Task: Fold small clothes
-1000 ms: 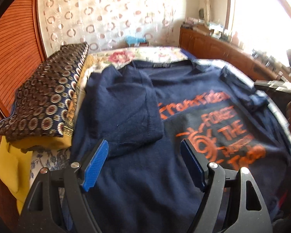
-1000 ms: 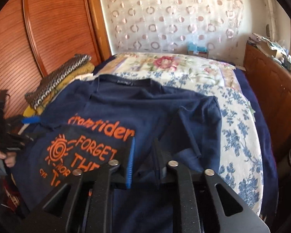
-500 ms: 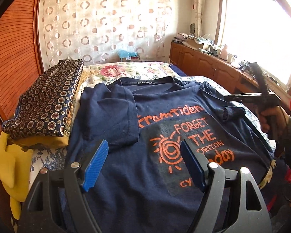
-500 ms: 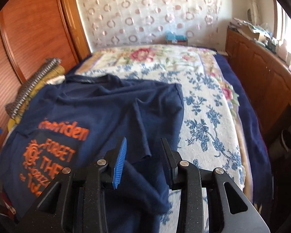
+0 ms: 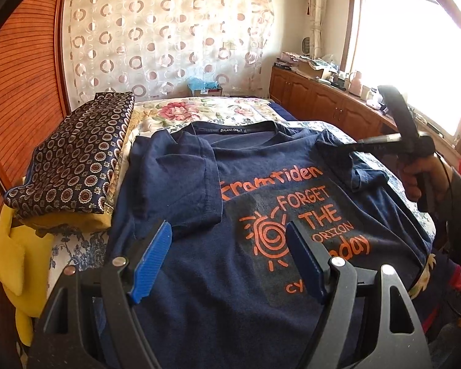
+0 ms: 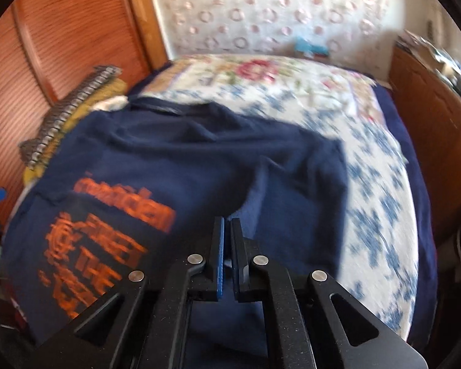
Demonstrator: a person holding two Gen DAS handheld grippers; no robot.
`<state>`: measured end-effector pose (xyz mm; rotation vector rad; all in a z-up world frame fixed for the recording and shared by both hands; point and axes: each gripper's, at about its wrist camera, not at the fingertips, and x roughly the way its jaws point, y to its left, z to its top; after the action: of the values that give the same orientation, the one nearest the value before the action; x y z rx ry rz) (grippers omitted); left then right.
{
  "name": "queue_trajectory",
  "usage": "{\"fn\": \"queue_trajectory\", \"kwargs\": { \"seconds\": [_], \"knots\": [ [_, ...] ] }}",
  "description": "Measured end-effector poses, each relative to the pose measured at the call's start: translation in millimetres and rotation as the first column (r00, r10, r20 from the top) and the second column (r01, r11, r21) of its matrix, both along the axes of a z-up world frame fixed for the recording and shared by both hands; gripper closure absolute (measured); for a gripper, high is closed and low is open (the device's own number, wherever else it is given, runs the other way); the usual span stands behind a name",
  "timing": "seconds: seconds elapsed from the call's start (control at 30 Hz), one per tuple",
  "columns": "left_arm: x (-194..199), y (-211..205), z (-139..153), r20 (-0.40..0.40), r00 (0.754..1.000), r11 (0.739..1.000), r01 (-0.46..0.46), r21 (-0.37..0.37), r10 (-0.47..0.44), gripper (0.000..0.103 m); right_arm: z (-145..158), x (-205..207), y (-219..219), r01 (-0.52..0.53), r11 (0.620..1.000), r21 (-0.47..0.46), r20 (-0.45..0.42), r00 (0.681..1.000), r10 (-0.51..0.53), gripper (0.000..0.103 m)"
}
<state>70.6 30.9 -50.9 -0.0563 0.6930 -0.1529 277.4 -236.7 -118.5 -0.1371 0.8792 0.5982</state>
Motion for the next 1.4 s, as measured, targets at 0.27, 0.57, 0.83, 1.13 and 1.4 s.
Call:
{"fn": "queue_trajectory", "kwargs": {
  "seconds": [0.27,0.57,0.83,1.13,1.4],
  "knots": [
    [-6,6,8,0.013,1.000,1.000,-0.009,0.000,0.009,0.026,21,-1,55,-0.082,0.995,0.059,0.022,0.996,0.081,0.087],
    [-8,12,7,0.013,1.000,0.999,-0.025,-0.021,0.025,0.026,11,-6,15,0.006,0.999,-0.036,0.034,0.999,-0.004,0.077],
    [-7,6,12,0.018,1.000,1.000,-0.013,-0.017,0.013,0.026,-21,-8,-30,0.074,0.996,-0.051,-0.101,0.992,-0.079,0.071],
    [-5,1,19,0.031,0.999,1.000,-0.011,-0.010,0.012,0.026,-14,-45,-36,-0.016,0.999,-0.030,-0.099,0.995,0.013,0.093],
    [-6,6,14,0.022,0.999,1.000,-0.026,-0.014,0.026,0.026,-16,-86,-47,-0.046,0.998,-0.053,-0.090,0.995,0.041,0.094]
  ]
}}
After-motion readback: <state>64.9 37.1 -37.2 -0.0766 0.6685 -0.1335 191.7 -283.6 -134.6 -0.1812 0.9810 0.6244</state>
